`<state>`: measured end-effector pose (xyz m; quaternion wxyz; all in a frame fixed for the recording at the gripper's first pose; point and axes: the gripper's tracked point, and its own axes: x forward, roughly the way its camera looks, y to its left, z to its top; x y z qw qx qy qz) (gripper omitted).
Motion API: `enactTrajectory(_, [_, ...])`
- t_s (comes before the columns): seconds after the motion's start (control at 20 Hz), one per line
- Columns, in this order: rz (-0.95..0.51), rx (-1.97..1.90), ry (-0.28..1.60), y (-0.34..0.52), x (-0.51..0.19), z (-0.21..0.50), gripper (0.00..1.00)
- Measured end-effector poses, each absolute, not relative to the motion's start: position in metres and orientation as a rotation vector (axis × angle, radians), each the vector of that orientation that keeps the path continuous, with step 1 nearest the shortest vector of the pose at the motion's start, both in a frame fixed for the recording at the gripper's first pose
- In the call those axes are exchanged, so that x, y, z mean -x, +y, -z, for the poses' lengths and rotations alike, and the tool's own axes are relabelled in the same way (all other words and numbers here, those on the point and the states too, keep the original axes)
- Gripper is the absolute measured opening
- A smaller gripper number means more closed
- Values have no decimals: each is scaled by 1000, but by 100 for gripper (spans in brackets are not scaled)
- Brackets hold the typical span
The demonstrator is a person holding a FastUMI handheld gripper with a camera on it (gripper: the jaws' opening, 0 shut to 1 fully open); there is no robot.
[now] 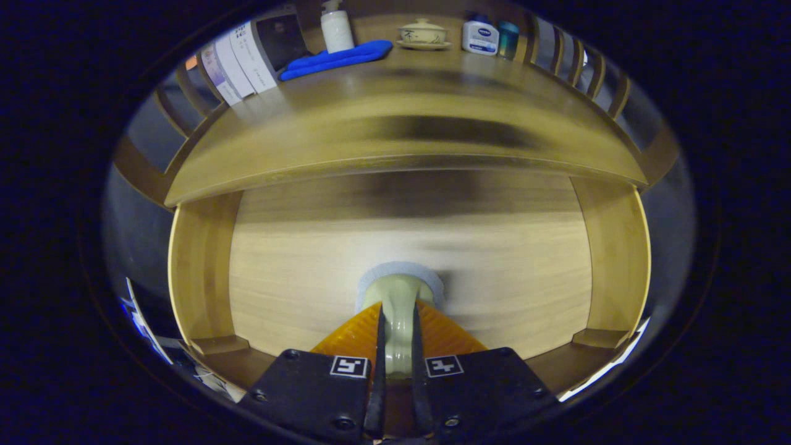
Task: Pull open the drawer, take out the items inside it, and place them on the countertop above the cabinet.
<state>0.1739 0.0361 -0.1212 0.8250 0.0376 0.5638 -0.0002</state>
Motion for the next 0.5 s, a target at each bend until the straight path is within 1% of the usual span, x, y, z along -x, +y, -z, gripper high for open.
enactTrajectory(0.3, [-57, -93, 1122, 33, -168, 63, 21])
enactTrajectory(0.5, [-59, -119, 1059, 24, -186, 19, 21])
